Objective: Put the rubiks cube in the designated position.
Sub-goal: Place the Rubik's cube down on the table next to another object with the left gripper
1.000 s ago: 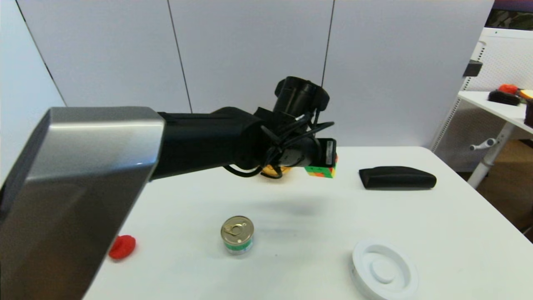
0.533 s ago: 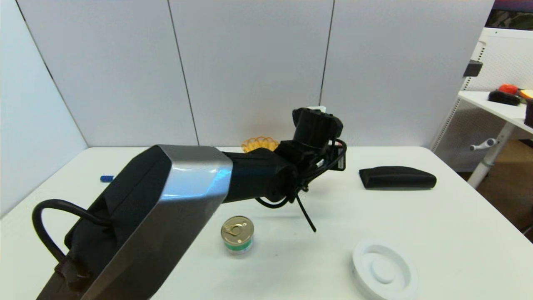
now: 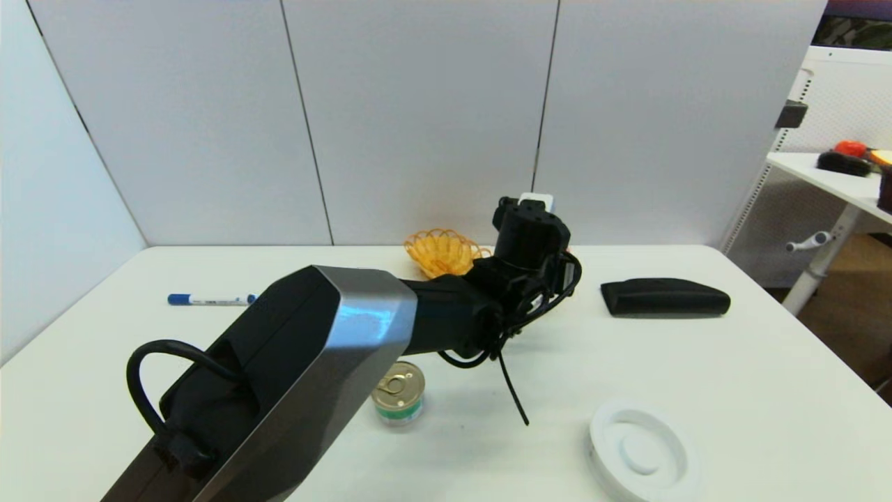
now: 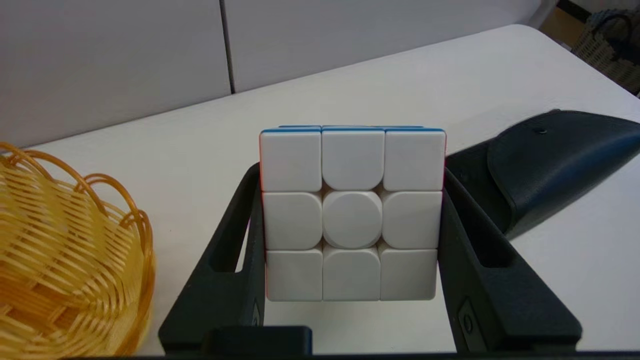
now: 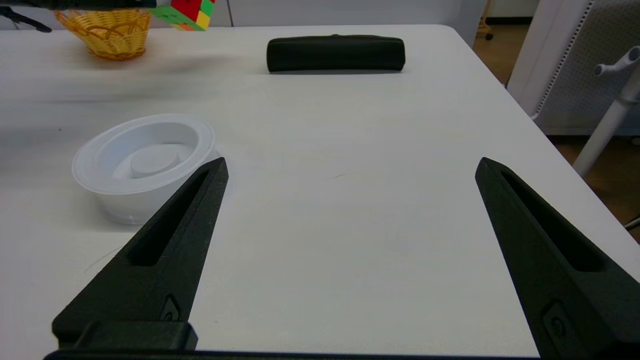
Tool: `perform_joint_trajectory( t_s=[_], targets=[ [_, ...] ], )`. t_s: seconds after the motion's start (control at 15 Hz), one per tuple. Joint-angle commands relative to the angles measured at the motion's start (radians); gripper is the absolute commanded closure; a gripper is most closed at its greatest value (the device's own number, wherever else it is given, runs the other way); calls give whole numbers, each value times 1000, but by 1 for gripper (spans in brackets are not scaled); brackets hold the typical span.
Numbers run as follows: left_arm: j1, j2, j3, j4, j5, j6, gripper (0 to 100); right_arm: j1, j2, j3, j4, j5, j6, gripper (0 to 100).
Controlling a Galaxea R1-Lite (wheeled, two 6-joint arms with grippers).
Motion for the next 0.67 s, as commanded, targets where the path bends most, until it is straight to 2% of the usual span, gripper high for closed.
perform_joint_trajectory(
  t_s=[0.07, 0.67],
  targets=[
    [26, 18, 0, -49, 26, 52, 100, 0, 1, 2, 0, 0, 2, 0],
    [40, 42, -7, -117, 25, 55, 100, 0, 1, 2, 0, 0, 2, 0]
  ],
)
